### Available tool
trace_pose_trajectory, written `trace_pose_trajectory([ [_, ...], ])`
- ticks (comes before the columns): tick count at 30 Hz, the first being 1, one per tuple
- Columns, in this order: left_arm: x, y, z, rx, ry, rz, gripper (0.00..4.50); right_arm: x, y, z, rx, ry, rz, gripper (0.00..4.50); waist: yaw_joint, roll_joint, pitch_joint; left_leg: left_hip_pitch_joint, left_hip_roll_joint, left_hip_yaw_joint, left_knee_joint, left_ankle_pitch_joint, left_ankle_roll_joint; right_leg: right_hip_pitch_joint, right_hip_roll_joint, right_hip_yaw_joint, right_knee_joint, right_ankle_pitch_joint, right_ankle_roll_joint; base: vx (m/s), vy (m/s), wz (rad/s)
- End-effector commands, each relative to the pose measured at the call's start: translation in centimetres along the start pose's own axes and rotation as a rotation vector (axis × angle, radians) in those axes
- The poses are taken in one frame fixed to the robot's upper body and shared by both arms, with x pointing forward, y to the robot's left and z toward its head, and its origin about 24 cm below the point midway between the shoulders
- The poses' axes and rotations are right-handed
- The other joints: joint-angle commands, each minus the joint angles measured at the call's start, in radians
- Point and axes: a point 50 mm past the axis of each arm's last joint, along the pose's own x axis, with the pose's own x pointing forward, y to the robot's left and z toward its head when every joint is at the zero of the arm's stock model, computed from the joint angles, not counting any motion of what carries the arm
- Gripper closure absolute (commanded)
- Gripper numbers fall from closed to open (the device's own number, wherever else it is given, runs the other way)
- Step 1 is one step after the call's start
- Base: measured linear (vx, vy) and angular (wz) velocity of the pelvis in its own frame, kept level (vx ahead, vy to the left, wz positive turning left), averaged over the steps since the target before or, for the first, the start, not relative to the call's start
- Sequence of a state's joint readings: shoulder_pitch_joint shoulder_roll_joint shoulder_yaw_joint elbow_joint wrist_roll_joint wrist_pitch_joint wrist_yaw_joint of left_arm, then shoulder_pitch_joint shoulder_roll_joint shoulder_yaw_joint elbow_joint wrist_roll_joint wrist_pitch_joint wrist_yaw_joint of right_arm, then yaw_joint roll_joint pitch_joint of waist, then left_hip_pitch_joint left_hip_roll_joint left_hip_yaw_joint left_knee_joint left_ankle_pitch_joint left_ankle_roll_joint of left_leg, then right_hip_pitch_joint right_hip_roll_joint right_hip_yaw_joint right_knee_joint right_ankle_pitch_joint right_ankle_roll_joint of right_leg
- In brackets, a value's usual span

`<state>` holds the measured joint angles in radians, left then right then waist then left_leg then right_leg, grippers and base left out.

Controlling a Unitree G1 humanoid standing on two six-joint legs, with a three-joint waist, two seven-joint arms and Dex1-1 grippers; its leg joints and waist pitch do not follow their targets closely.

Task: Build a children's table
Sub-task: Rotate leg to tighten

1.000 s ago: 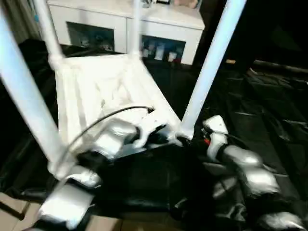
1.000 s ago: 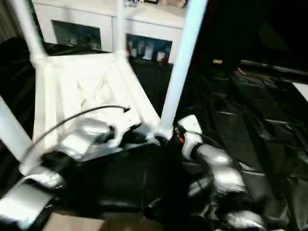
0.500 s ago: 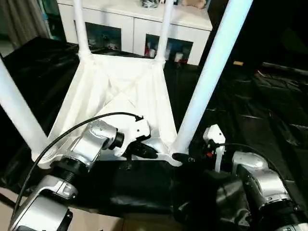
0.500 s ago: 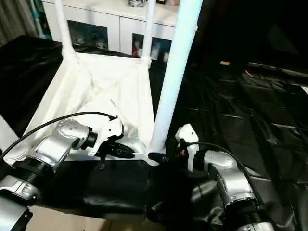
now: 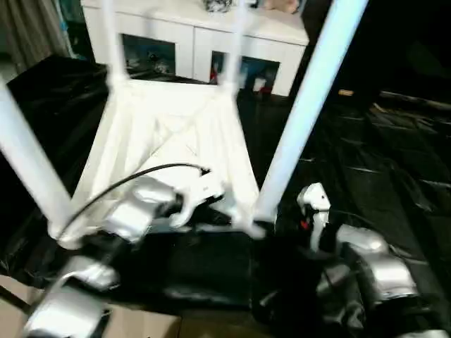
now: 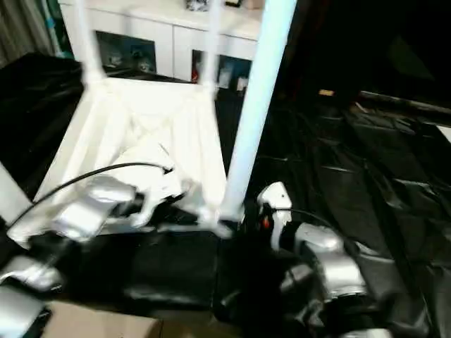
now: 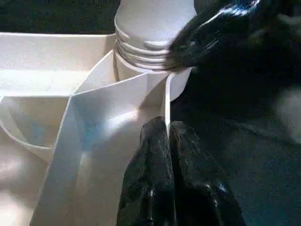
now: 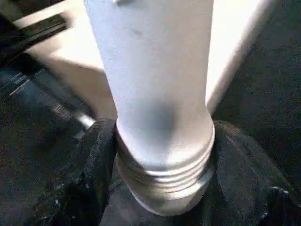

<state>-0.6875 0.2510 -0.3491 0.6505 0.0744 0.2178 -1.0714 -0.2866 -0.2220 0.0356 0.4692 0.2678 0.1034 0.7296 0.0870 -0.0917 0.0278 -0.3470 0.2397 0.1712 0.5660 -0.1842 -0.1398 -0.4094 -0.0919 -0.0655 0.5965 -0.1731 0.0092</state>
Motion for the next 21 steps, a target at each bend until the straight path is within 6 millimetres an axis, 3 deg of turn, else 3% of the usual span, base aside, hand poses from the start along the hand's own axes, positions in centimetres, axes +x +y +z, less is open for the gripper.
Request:
trace_pose_trajectory([
  [1,1.3,-0.4,-0.5,-0.046,0.012,0.023,4.50,-0.1,-1.0,0.3,0.010,-0.045,-0.130,1.76,0.002,0.009,-0.040,-0.001,-0.011,0.013,-0.070,-0.288,0.012,0.040,-0.038,0.030,-0.084,-0.383,-0.132,0.000,0.000,0.00],
  [3,1.9,-0.4,0.0,-0.053,-0.005,0.048,4.50,0.2,-1.0,0.3,0.023,-0.078,-0.191,1.76,0.002,0.008,-0.041,-0.004,-0.012,0.012,-0.070,-0.283,0.014,0.041,-0.037,0.030,-0.084,-0.382,-0.125,0.000,0.000,0.00],
  [7,3.3,-0.1,1.0,-0.072,-0.030,0.133,4.50,1.1,-1.0,0.0,0.062,-0.135,-0.375,1.76,0.002,0.013,-0.047,-0.009,-0.012,0.012,-0.068,-0.219,0.018,0.047,-0.033,0.031,-0.068,-0.255,-0.152,0.000,0.000,0.00],
  [12,3.9,-0.2,1.2,-0.079,-0.031,0.145,4.50,2.2,0.3,-0.4,0.067,-0.146,-0.365,1.76,0.002,0.015,-0.047,-0.010,-0.016,0.016,-0.065,-0.190,0.036,0.051,-0.031,0.032,-0.064,-0.191,-0.168,0.000,0.000,0.00],
  [13,3.9,-0.3,1.1,-0.076,-0.020,0.136,4.50,2.4,0.9,-0.5,0.062,-0.147,-0.339,1.20,0.002,0.013,-0.047,-0.010,-0.016,0.016,-0.065,-0.186,0.043,0.052,-0.030,0.031,-0.063,-0.181,-0.171,0.000,0.000,0.00],
  [16,3.7,-0.3,0.8,-0.083,-0.019,0.123,4.50,2.5,1.2,-0.4,0.056,-0.157,-0.296,1.04,0.002,0.015,-0.044,-0.008,-0.014,0.016,-0.067,-0.213,0.050,0.050,-0.032,0.031,-0.068,-0.214,-0.170,0.000,0.000,0.00],
  [19,3.4,-0.4,0.5,-0.075,-0.012,0.096,4.50,2.3,1.1,-0.1,0.020,-0.141,-0.255,0.67,0.001,0.009,-0.043,-0.009,-0.014,0.016,-0.068,-0.224,0.051,0.050,-0.033,0.031,-0.072,-0.252,-0.158,0.000,0.000,0.00],
  [21,2.8,-0.6,0.0,-0.059,-0.001,0.058,4.50,1.7,0.7,0.5,-0.022,-0.117,-0.166,0.67,0.001,0.009,-0.043,-0.011,-0.013,0.015,-0.068,-0.223,0.054,0.052,-0.033,0.031,-0.072,-0.257,-0.155,0.000,0.000,0.00],
])
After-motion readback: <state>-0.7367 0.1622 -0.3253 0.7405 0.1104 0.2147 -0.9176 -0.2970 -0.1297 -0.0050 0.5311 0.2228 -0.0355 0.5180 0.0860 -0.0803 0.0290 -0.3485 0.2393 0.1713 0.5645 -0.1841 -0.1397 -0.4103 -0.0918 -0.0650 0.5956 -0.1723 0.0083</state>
